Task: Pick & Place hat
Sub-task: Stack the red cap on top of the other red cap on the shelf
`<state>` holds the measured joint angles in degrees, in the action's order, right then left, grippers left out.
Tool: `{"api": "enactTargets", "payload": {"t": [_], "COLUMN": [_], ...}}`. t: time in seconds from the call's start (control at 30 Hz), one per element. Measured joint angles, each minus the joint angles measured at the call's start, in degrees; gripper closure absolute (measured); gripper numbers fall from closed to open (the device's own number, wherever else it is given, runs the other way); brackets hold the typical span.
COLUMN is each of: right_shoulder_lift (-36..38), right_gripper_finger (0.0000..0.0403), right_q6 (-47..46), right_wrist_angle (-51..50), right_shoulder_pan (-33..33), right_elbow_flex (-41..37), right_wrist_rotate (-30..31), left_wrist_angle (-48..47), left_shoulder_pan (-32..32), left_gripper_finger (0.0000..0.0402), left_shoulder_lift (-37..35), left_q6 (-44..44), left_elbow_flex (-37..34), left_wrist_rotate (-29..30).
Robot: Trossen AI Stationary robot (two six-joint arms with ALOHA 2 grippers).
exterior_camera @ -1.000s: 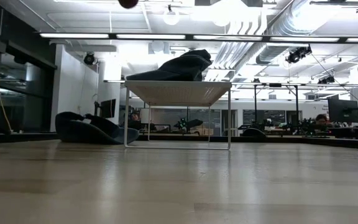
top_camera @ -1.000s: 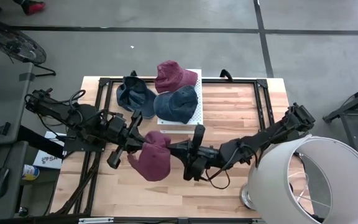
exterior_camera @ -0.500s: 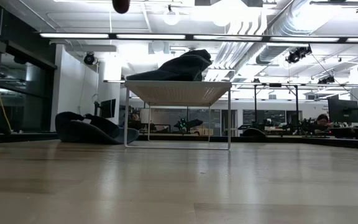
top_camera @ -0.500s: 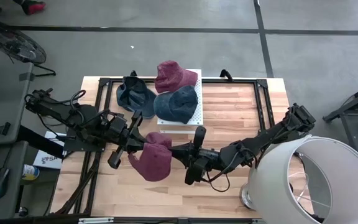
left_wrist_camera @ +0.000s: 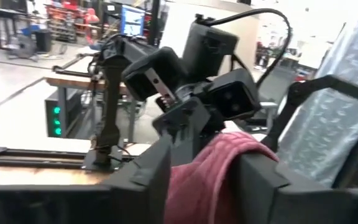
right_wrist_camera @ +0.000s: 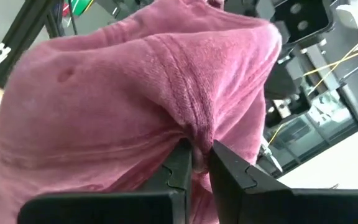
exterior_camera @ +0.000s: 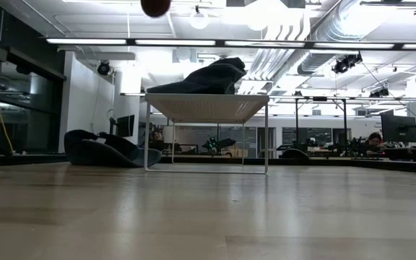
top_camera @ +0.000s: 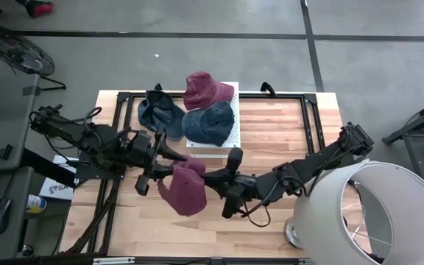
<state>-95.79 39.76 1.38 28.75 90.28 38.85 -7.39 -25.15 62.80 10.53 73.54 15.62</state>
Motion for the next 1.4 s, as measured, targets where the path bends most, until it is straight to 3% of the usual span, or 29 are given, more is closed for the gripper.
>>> {"api": "enactTargets", "payload": {"t": [0.17, 0.37, 0.8, 1.1, 1.4], "right_shoulder_lift": [0.0, 0.0, 1.1, 1.4, 1.4], "right_gripper_finger": [0.0373, 0.0373, 0.0373, 0.0373, 0.0373], "right_q6": [-2.1, -4.0, -7.1, -9.1, -10.4], "right_wrist_angle": [-4.2, -5.9, -9.6, -22.7, -34.4], "right_shoulder_pan": [-0.3, -0.6, -2.2, -6.0, -13.7], "right_elbow_flex": [1.0, 1.0, 1.0, 8.5, 17.6], "right_wrist_rotate": [0.1, -0.6, -2.4, -7.8, -15.3], "left_wrist_angle": [-0.6, -2.1, -13.0, -18.6, -23.0], "left_shoulder_pan": [0.0, 0.0, 0.0, 0.0, 0.0], "left_gripper_finger": [0.0198, 0.0168, 0.0163, 0.0163, 0.0163], "left_shoulder_lift": [-0.8, -2.0, -7.7, -12.4, -16.3], "left_q6": [-1.3, -1.3, 1.4, 1.8, 1.7], "left_elbow_flex": [0.0, 0.0, 0.0, 0.0, 0.0], "left_wrist_rotate": [2.4, 3.6, 4.8, 9.3, 21.7]}}
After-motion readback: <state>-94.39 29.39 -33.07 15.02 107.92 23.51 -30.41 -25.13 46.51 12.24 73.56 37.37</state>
